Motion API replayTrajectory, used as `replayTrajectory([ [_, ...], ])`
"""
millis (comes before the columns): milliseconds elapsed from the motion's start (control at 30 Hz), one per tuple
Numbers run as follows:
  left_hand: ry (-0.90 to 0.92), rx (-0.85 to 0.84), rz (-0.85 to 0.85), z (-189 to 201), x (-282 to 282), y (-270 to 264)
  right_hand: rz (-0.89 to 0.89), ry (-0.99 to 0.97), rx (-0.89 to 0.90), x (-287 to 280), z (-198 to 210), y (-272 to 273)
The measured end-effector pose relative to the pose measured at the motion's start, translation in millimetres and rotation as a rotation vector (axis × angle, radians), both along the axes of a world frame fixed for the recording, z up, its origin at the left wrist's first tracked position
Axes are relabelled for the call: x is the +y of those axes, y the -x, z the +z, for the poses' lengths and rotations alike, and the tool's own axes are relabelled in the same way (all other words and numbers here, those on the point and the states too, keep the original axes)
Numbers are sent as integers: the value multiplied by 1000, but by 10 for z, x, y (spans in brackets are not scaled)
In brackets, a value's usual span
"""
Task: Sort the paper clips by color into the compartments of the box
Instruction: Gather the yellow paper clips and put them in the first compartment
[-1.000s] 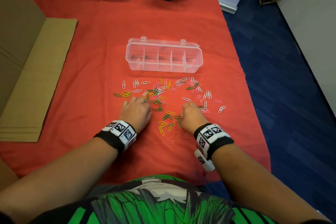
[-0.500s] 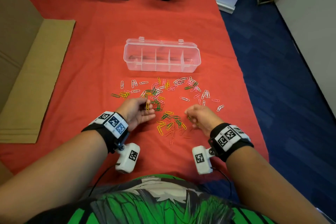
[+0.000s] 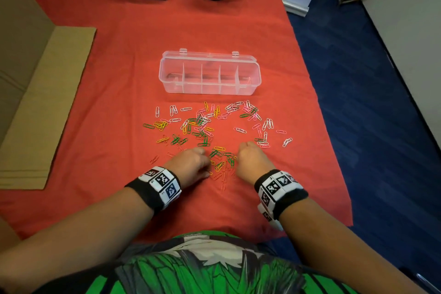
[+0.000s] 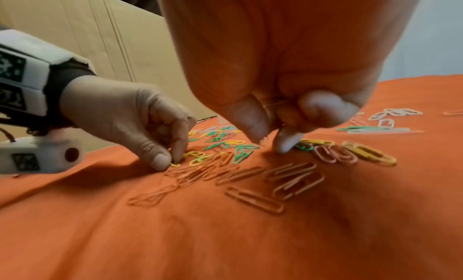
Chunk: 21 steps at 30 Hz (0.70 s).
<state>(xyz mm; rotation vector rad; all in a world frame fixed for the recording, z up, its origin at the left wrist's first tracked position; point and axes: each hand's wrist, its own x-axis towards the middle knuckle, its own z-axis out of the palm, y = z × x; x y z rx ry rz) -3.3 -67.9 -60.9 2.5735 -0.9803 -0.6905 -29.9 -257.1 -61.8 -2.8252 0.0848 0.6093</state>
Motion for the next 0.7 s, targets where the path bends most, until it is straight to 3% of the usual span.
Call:
replayTrajectory([
  [100,82,18,59,-38,38,-2,-192,-295,8,-27,113,-110],
  [167,214,145,253,-25,53,-29,-330,-526,51,-20,156,-186],
  [300,741,827,904,146,78,-113,-711,-1092,212,32,213,-287],
  [367,926,1094,1006,241,149,-155,-796,-1244,245,65,251,-303],
  [433,996,1193,1022,284,187,-191,-737,-1154,248,112,232,-318],
  [500,951,1158,1086,287,145,-209,-597,-939,236,167,202,-342],
  [567,756,891,1035,189,72,-198,-391,-656,168,195,177,-369],
  [633,530,532,834,53,39,-182,-147,-356,52,208,145,-369],
  [700,317,262,573,-12,30,-145,47,-183,-29,224,94,-340],
])
